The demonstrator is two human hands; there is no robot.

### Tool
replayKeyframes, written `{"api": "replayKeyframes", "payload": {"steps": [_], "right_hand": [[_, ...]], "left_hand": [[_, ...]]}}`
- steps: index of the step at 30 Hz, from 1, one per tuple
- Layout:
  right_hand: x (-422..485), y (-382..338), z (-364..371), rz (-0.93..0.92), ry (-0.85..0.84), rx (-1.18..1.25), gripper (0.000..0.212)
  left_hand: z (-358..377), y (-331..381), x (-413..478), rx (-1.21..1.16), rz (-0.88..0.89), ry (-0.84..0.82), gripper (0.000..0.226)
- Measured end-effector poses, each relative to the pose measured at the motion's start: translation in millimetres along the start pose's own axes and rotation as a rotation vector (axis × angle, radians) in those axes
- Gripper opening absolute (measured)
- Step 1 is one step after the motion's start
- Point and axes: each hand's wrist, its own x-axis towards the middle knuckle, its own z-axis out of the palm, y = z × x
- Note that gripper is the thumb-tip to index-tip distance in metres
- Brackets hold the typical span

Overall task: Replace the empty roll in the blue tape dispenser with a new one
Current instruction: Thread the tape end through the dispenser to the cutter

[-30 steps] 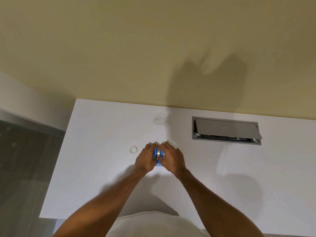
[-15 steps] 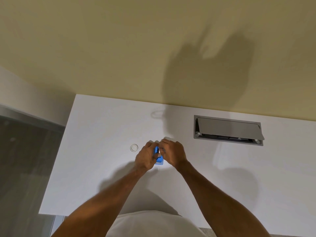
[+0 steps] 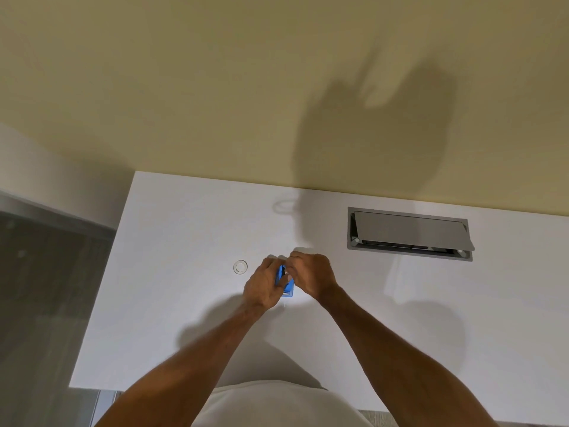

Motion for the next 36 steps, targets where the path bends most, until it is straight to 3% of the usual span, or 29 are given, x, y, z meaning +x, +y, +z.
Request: {"api": "replayKeyframes", "payload": {"steps": [7, 17, 27, 36], "right_hand": [[-4.2, -5.6, 3.1, 0.042, 0.027, 0.036, 0.044], [-2.4, -5.7, 1.0, 0.059, -0.066, 0.019, 0.048], [3.0, -10.7, -0.8, 0.086, 0.007, -0.024, 0.040], [2.6, -3.2, -0.5, 0.035, -0.028, 0.053, 0.042]], "left_hand": [[-1.1, -1.9, 3.0, 0.057, 0.012, -0.013, 0.046], [-1.0, -2.3, 5.3, 0.014, -0.011, -0.032, 0.046], [2.3, -2.2, 6.9, 0.075, -0.019, -0.050, 0.061], [0.4, -3.4, 7.6, 0.016, -0.030, -0.057, 0.046]]}}
